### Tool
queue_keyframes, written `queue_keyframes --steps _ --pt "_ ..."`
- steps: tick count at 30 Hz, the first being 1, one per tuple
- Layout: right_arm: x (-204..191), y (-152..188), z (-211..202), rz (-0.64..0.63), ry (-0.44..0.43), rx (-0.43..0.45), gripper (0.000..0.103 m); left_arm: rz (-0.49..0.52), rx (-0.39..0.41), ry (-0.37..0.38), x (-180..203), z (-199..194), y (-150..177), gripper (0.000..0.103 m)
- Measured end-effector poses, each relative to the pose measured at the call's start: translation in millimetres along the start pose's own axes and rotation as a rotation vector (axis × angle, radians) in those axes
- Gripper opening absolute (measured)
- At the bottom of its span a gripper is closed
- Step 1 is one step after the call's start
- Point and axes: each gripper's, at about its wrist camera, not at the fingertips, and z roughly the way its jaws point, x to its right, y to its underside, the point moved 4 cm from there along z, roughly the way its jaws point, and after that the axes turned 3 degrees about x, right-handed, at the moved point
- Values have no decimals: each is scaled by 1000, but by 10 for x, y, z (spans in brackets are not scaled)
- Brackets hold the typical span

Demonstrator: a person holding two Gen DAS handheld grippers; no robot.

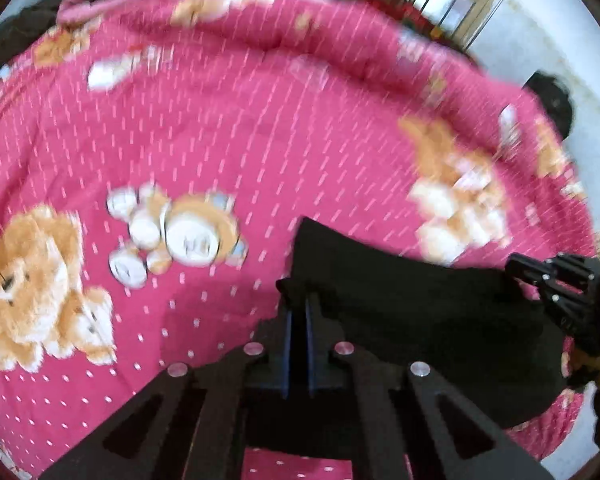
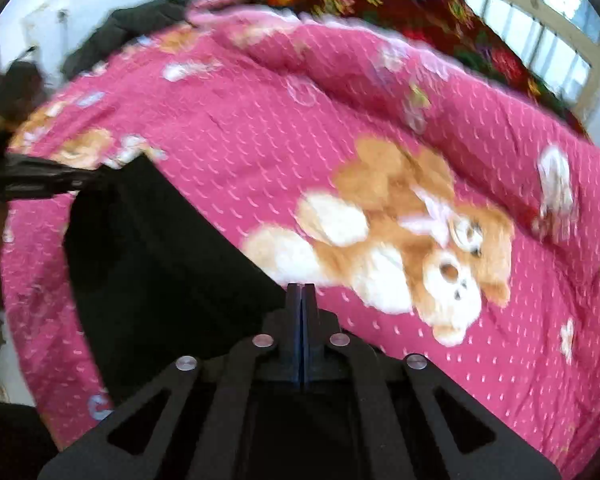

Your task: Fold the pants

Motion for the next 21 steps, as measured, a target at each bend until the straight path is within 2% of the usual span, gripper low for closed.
queue_keyframes --steps 1,2,4,5,6,9,13,17,21 --pt "59 91 163 37 -1 -104 1 -26 -32 -16 -59 87 19 8" --pt "102 151 195 75 -1 -135 1 -57 -40 -12 -114 101 9 9" --pt "172 205 69 136 -5 -89 1 -111 10 -36 -228 -4 -50 8" --pt "192 246 -7 155 0 -71 8 -119 34 -51 -288 -71 -86 8" --pt "209 292 -60 171 9 -64 20 -127 35 -51 -331 -93 -95 8" --pt "244 443 -60 224 -19 -87 23 -154 2 -33 -405 -84 -106 8" --pt "411 484 -16 253 -23 -101 23 -109 -27 17 -191 5 -153 9" --pt "425 485 -36 248 -25 -101 23 -34 -78 97 189 100 -47 10" --pt "491 682 -131 323 -25 -94 23 26 -131 124 428 174 133 13"
